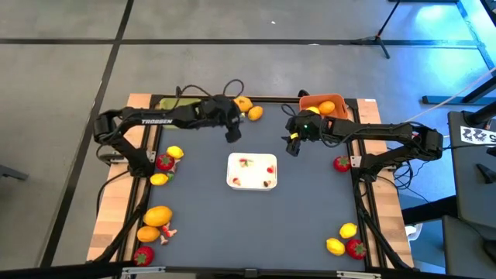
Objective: Sort produce into baskets
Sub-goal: Put the green mushroom into the white bin
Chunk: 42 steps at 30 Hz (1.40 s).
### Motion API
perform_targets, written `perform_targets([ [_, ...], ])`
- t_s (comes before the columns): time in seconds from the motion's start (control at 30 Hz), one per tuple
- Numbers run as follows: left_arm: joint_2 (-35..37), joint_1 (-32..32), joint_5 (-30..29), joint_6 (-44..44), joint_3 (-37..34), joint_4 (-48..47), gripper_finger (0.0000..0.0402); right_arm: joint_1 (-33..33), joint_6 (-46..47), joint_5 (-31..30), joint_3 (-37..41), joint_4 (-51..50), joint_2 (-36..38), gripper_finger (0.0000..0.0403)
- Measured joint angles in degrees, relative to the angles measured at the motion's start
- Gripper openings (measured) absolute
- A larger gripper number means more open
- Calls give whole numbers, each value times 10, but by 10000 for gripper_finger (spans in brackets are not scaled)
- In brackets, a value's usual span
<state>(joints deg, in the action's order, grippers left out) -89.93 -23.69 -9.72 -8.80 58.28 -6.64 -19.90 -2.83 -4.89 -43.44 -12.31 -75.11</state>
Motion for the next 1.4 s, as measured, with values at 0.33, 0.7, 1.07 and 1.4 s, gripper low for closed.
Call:
perform_targets([
  [0.33, -66, -63, -3, 48, 0, 10, 172, 0, 0, 0, 0, 2, 0, 223],
  [0.7, -139, -100, 61, 221, 0, 77, 172, 0, 0, 0, 0, 11, 0, 223],
  [1.07, -173, -113, 68, 255, 0, 132, 172, 0, 0, 0, 0, 18, 0, 223],
  [1.4, -212, -124, 81, 255, 0, 167, 172, 0, -1, 0, 0, 18, 0, 223],
])
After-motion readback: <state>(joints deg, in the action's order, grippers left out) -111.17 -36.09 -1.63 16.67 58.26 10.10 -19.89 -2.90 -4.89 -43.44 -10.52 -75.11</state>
